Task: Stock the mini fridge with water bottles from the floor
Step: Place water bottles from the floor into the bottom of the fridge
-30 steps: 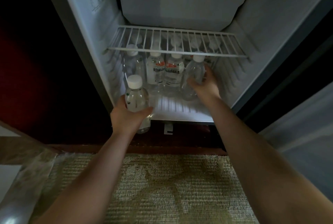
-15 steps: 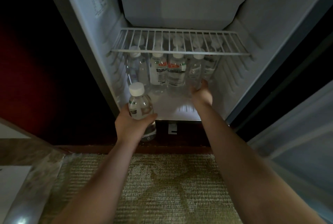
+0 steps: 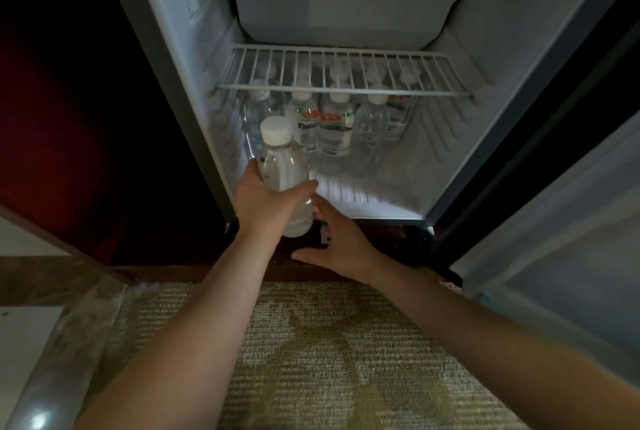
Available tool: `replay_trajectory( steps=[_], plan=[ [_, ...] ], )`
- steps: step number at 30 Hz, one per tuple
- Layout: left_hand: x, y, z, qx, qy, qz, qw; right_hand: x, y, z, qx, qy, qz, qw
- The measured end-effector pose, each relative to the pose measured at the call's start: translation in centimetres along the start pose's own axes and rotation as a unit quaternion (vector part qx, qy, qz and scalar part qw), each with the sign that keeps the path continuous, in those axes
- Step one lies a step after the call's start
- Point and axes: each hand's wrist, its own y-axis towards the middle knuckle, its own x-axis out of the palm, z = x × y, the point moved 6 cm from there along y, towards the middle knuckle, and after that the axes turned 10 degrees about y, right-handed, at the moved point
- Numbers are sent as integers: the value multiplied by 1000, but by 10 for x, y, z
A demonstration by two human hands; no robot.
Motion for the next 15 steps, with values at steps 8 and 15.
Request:
replay_trajectory(
  steps=[8,15],
  plan=[
    [10,-13,16,18,45,-18,999,-5,-15,-9,-52,75,151,984],
    [33,-27,31,106,164,-90,977,-17,-23,2,-20,74,204,976]
  ],
)
